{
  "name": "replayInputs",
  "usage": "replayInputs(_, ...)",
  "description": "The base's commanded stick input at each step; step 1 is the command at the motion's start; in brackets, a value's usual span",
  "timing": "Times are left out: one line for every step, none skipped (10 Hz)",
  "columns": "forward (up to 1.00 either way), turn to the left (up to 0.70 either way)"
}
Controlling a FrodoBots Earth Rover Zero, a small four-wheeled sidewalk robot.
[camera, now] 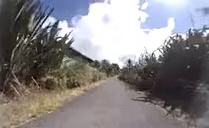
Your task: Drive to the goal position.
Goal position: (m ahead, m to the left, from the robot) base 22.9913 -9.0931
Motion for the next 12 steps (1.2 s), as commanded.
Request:
replayInputs(0.85,0.0)
replayInputs(0.85,0.0)
replayInputs(0.85,0.0)
replayInputs(0.85,0.0)
replayInputs(0.85,0.0)
replayInputs(0.85,-0.05)
replayInputs(0.85,-0.17)
replayInputs(0.85,-0.3)
replayInputs(0.85,0.0)
replayInputs(0.85,0.0)
replayInputs(0.85,0.0)
replayInputs(0.85,0.0)
